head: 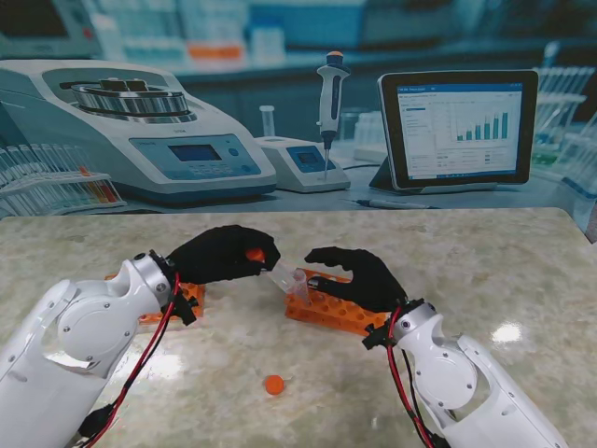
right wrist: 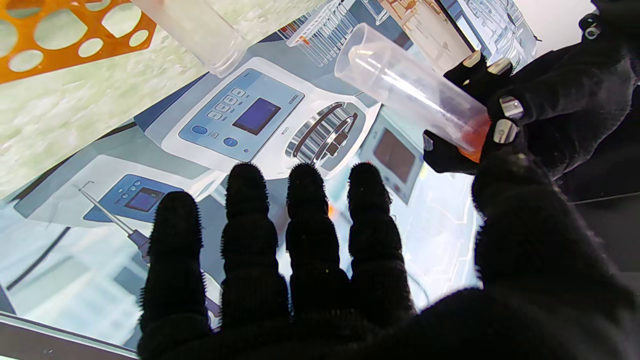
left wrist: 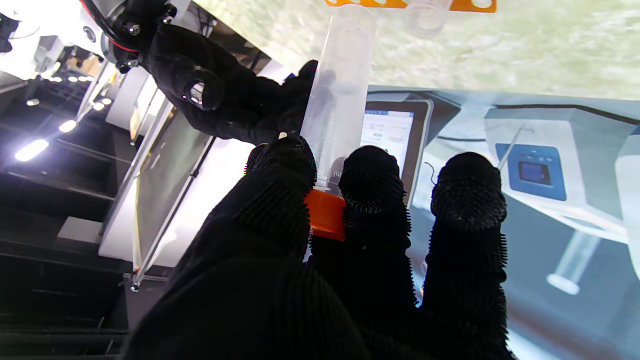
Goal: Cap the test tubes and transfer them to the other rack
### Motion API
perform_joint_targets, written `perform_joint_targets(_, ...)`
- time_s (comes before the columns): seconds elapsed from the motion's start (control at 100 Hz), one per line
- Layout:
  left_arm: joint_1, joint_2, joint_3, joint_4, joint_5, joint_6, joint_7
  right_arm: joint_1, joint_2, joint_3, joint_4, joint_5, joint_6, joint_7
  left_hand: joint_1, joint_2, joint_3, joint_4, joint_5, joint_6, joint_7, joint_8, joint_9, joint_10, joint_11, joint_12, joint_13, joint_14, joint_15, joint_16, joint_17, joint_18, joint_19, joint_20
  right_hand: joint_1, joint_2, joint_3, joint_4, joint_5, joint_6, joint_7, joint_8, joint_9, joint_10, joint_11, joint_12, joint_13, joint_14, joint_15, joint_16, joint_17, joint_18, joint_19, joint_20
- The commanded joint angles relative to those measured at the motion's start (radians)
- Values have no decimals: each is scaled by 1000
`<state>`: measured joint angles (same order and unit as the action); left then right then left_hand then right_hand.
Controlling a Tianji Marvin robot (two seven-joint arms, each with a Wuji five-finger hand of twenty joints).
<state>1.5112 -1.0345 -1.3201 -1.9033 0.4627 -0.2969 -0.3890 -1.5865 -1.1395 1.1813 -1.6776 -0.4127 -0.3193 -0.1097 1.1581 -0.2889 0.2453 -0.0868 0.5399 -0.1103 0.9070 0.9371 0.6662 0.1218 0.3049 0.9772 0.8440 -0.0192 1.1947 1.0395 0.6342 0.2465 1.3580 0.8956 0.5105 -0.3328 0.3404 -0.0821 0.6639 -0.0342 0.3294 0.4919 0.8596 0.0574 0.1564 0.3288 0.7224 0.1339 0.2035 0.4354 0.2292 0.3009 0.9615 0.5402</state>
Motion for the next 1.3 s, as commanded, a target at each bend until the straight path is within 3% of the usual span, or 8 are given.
perform_joint_targets(0.0, 7, 7, -14, 5, 8, 6, -6, -8, -1, -1, 3, -1, 7, 1, 133, 180, 284, 51, 95, -13, 228, 102, 212, -97, 416, 76, 20, -77, 22, 9, -6, 19, -4, 43, -10, 21, 9, 22, -28, 4, 1, -6, -17, -7, 4, -9, -17, -8, 2, -9, -8, 8, -3, -17)
perform_joint_targets(0.9, 54, 9, -172, 92, 108, 21, 1, -13, 0, 5, 18, -1, 15, 5, 133, 176, 289, 47, 97, -10, 230, 105, 207, -91, 417, 95, 10, -63, 29, 22, -28, 28, -2, 66, 5, 26, -1, 23, -20, 3, 6, -2, -10, -9, 8, -4, -16, -7, 4, -11, -7, 10, 5, -18)
perform_joint_targets(1.29, 68, 6, -232, 156, 180, 8, 43, -6, -1, -1, 35, 2, 20, 4, 133, 174, 294, 45, 99, -7, 232, 106, 208, -87, 417, 104, 6, -53, 34, 27, -40, 36, 3, 76, 7, 30, -6, 25, -16, 2, 9, 0, -7, -7, 9, -2, -17, -7, 4, -12, -7, 11, 5, -17)
